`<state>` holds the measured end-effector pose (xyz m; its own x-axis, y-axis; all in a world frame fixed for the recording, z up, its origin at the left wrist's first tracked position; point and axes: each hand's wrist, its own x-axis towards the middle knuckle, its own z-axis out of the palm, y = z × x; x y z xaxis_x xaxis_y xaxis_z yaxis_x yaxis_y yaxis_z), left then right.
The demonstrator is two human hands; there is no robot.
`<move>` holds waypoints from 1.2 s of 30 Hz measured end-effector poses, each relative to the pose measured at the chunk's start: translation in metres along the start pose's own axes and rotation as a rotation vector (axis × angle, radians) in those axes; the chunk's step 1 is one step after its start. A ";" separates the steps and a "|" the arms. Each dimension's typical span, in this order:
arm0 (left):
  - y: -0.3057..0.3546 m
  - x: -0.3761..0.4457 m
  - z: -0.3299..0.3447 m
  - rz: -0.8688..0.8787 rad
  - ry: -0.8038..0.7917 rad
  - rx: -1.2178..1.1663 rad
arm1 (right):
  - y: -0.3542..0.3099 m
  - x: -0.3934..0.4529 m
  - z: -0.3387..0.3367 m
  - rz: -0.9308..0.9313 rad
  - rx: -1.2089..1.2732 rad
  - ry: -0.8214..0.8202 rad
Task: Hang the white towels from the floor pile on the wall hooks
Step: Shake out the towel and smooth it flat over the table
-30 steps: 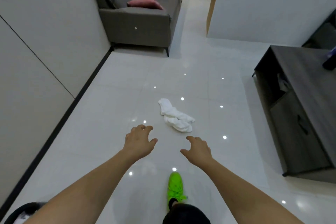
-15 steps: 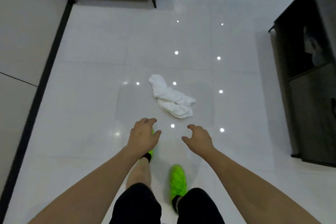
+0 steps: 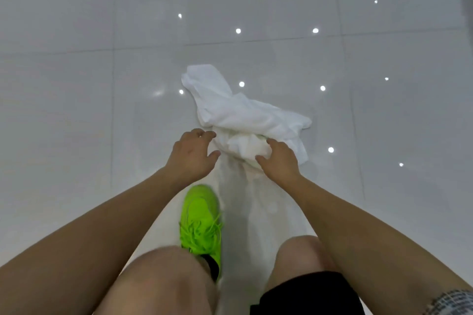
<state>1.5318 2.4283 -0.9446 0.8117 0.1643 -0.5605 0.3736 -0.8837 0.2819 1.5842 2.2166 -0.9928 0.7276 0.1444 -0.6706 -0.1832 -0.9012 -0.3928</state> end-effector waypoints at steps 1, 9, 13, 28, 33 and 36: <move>-0.005 0.013 0.009 0.008 0.006 0.007 | -0.001 0.016 0.009 -0.007 0.023 0.024; -0.013 0.029 0.024 0.002 -0.036 -0.019 | -0.015 0.025 0.032 -0.026 0.156 0.135; 0.009 -0.023 -0.030 0.006 -0.090 -0.029 | -0.046 -0.048 -0.011 -0.036 0.229 0.152; 0.242 -0.279 -0.430 0.348 0.040 -0.145 | -0.224 -0.389 -0.404 -0.211 0.424 0.382; 0.336 -0.348 -0.518 0.441 0.136 -0.217 | -0.225 -0.485 -0.518 -0.319 0.523 0.541; 0.388 -0.394 -0.550 0.492 0.235 -0.285 | -0.206 -0.539 -0.572 -0.370 0.534 0.654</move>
<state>1.6037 2.2619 -0.1859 0.9845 -0.1125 -0.1347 0.0091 -0.7341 0.6790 1.6073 2.0906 -0.1906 0.9996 -0.0202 -0.0189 -0.0266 -0.5121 -0.8585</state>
